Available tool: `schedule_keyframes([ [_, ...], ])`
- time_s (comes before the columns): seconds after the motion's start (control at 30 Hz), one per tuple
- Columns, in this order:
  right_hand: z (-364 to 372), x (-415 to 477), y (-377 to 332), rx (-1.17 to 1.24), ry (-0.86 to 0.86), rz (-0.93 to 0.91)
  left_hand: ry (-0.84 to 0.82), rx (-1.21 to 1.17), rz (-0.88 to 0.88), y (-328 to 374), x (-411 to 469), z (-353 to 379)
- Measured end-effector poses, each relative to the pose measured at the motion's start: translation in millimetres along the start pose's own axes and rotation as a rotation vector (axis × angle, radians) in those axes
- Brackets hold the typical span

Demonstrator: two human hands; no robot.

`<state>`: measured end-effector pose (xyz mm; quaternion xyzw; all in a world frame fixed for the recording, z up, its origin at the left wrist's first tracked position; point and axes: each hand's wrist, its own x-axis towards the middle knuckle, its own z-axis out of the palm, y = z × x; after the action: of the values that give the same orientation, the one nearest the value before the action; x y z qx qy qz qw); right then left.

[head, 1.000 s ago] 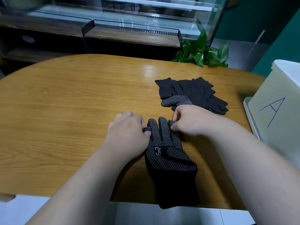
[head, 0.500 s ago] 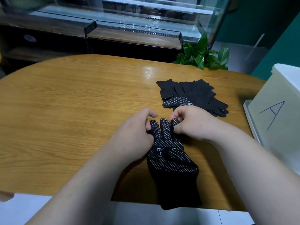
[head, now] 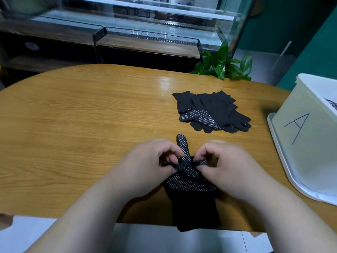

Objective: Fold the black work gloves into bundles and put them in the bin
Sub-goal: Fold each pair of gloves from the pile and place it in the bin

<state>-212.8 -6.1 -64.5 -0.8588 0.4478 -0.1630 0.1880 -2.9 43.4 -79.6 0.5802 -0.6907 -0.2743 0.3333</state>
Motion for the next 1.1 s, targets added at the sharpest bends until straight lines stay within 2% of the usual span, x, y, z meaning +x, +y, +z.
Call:
schedule_keyframes([
  [0.1, 5, -9, -1, -0.047, -0.004, -0.072, -0.061, 0.059, 0.098, -5, -5, -1],
  [0.23, 9, -17, -1, -0.071, -0.067, -0.070, -0.015, 0.157, 0.201, -6, -8, -2],
  [0.43, 4, -26, 0, -0.019, -0.021, -0.121, -0.115, 0.136, 0.225, -11, -15, -5],
  [0.57, 10, -25, 5, -0.037, 0.031, -0.121, -0.056, 0.062, 0.172, -12, -14, -6],
  [0.77, 13, -22, 9, -0.014, 0.037, -0.123, -0.008, 0.084, 0.196, -13, -8, -2],
  [0.87, 9, -19, 9, 0.122, 0.092, -0.082, 0.072, 0.026, 0.177, -11, -5, -6],
  [1.0, 8, -3, 12, 0.095, 0.276, 0.041, 0.205, 0.046, 0.043, -12, 6, -13],
  [1.1, 5, 20, 14, 0.084, 0.238, 0.230, 0.191, 0.140, -0.064, -21, 14, -12],
])
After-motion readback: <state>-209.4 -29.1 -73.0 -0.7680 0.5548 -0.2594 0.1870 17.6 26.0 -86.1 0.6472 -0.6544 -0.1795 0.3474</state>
